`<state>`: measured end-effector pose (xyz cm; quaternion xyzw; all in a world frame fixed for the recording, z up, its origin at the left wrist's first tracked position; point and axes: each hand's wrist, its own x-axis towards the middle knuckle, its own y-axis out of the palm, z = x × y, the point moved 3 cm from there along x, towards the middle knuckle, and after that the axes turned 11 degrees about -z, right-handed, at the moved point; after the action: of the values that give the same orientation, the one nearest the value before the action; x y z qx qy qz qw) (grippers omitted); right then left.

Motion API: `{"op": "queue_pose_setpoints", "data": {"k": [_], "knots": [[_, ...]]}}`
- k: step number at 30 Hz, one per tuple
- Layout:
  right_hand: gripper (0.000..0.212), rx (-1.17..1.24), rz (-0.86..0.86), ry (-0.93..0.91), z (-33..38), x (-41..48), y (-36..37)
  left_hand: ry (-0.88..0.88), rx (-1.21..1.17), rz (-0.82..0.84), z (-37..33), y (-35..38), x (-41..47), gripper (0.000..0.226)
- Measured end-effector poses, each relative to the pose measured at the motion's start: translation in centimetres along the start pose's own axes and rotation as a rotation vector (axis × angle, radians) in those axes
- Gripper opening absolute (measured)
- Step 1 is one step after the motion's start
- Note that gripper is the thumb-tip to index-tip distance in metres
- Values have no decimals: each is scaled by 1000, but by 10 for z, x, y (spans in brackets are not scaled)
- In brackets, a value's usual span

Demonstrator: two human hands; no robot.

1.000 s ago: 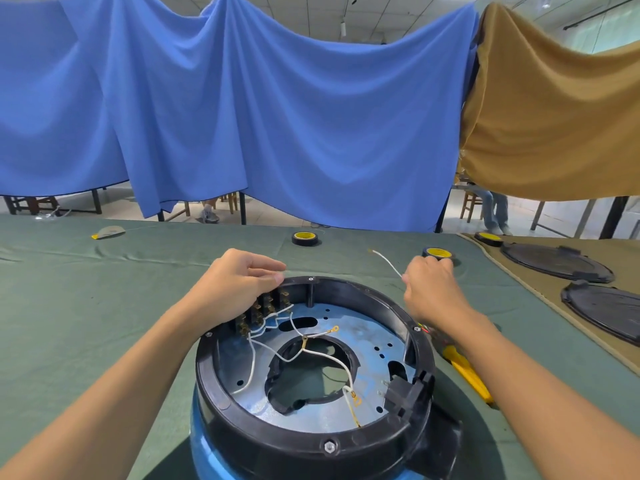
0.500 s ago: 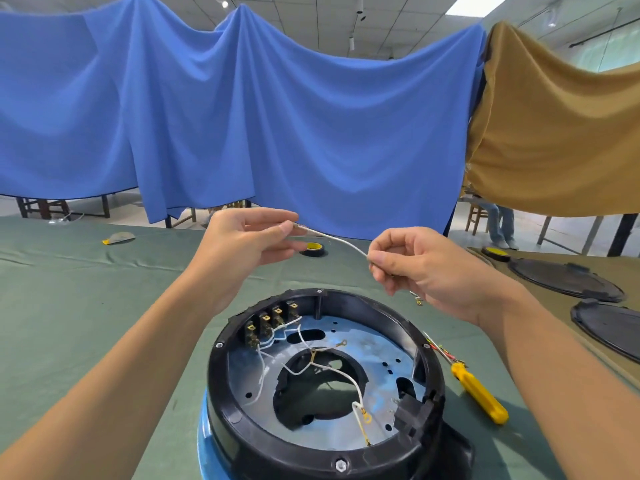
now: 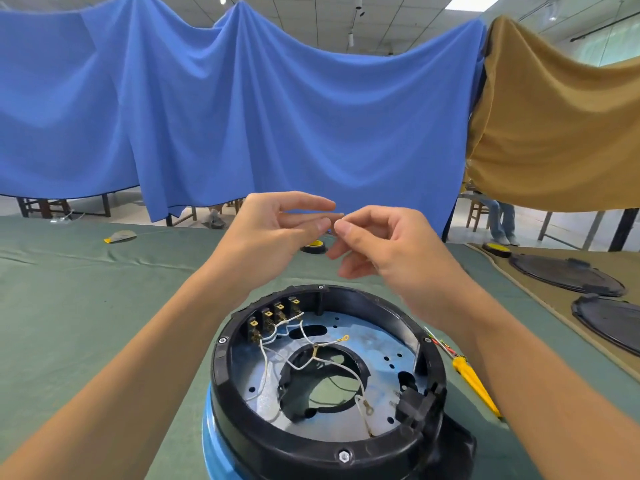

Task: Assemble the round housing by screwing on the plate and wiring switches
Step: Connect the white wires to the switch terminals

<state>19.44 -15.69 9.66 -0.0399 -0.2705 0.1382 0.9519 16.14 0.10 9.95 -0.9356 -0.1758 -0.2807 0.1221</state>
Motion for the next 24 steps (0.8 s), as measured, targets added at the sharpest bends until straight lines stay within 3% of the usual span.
{"op": "queue_pose_setpoints", "data": {"k": [5, 11, 18, 24], "knots": [[16, 143, 38, 159, -5, -2, 6, -1, 97, 56, 3, -7, -1, 19], [17, 201, 109, 341, -3, -7, 12, -175, 225, -107, 63, -38, -17, 15], [16, -63, 143, 363, -24, -26, 40, -432, -91, -212, 107, -58, -46, 32], [18, -474, 212, 213, -24, -25, 56, -459, -189, -136, 107, -48, -58, 30]]}}
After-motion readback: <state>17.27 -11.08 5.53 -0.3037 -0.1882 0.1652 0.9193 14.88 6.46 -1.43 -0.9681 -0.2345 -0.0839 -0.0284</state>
